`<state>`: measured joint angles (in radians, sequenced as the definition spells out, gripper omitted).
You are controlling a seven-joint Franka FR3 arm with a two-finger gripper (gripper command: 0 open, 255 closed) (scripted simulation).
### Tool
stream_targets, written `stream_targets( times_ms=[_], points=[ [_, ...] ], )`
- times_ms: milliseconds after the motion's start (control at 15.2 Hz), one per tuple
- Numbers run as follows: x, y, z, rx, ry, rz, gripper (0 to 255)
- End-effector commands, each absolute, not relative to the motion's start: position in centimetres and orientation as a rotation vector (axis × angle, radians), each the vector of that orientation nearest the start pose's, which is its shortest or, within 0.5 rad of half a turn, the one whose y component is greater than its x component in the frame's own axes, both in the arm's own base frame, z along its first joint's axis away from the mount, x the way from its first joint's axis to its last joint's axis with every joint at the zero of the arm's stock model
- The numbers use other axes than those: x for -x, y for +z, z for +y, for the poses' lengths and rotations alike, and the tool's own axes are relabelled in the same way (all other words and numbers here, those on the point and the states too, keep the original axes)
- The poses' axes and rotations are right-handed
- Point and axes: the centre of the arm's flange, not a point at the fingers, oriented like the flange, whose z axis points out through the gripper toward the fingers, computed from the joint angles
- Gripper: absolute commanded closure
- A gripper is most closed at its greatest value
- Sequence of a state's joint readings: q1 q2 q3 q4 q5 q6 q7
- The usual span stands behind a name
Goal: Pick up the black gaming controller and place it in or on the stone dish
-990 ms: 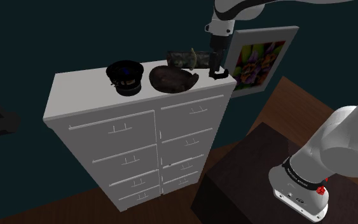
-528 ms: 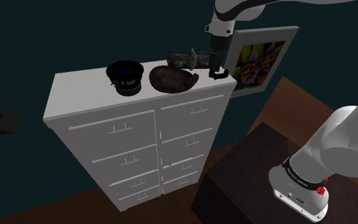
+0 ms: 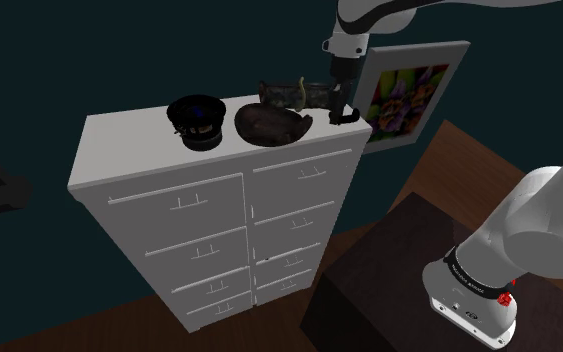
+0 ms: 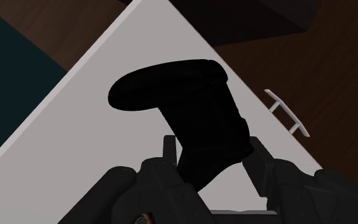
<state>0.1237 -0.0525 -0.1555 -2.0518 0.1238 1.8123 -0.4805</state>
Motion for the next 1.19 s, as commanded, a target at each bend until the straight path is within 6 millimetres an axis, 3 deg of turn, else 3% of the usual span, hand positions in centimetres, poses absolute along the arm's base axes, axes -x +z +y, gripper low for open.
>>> stream_targets(
  times_ms=[0, 1122],
  points=[
    [-51.6, 44.5, -0.6, 2.901, 0.231, -0.603, 255],
    [-51.7, 53.0, -0.6, 2.901, 0.231, -0.603, 255]
  ],
)
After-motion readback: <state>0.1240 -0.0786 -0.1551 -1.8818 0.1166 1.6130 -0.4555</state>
